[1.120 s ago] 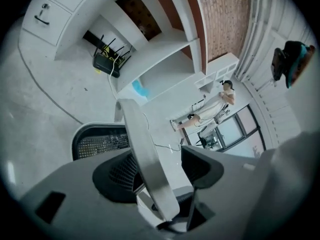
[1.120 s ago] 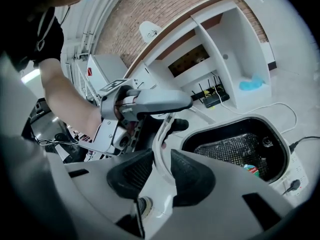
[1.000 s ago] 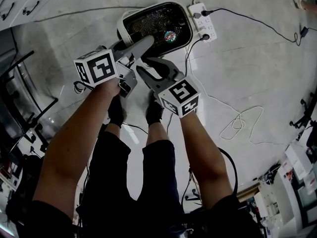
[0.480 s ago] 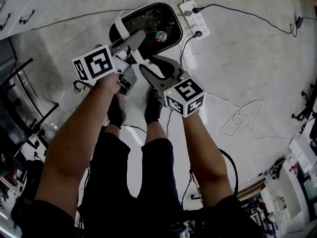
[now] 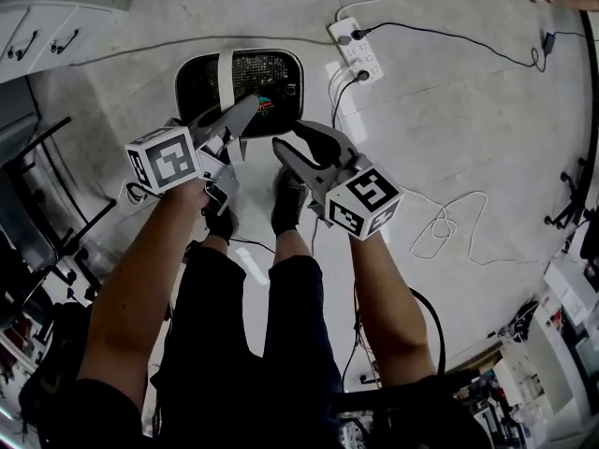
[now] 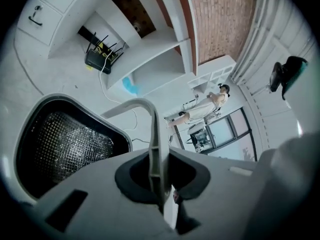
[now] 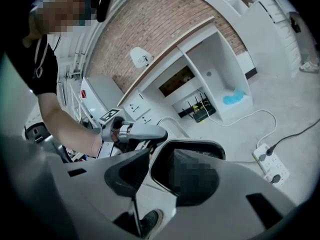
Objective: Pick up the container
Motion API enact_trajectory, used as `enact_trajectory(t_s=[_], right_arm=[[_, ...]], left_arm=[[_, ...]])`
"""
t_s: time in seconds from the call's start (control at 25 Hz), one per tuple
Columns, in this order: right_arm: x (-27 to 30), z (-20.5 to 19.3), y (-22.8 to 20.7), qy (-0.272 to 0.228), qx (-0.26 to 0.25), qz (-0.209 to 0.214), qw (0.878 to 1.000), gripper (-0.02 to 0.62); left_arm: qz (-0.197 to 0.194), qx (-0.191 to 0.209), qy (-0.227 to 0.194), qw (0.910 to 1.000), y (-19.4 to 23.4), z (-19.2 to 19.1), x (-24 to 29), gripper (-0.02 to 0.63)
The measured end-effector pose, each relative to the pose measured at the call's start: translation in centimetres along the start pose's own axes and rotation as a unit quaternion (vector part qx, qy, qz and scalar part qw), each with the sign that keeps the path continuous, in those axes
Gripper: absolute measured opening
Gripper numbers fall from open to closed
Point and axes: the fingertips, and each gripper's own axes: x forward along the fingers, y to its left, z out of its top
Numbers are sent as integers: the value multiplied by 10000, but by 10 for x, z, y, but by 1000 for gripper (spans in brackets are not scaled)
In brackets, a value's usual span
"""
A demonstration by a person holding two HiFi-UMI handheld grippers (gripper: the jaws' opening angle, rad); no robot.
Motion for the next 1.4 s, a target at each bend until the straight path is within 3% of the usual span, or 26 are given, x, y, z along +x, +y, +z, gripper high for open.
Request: enact_trajectory(t_s=[0.32, 0.48, 0.64, 0.96, 1.4], right_arm=[[-37, 104, 59, -809, 94, -97, 9966, 89], [-57, 146, 97, -856, -220, -198, 9959, 60], [-67, 170, 96, -906, -278, -323, 9950, 34], [-106, 230, 167, -1188, -365, -555, 9907, 26], [-164, 331, 248, -1474, -959, -595, 9826, 20]], left_arm=[[-419, -185, 80, 9989, -85, 15, -82, 35], [-638, -166, 17, 9978, -142, 24, -127, 35], [-877, -181, -45, 9960, -173, 32, -137, 35], [-1066, -32, -270, 9939, -259, 56, -211, 34], [-1324, -16, -495, 9900, -364, 85, -281, 34]])
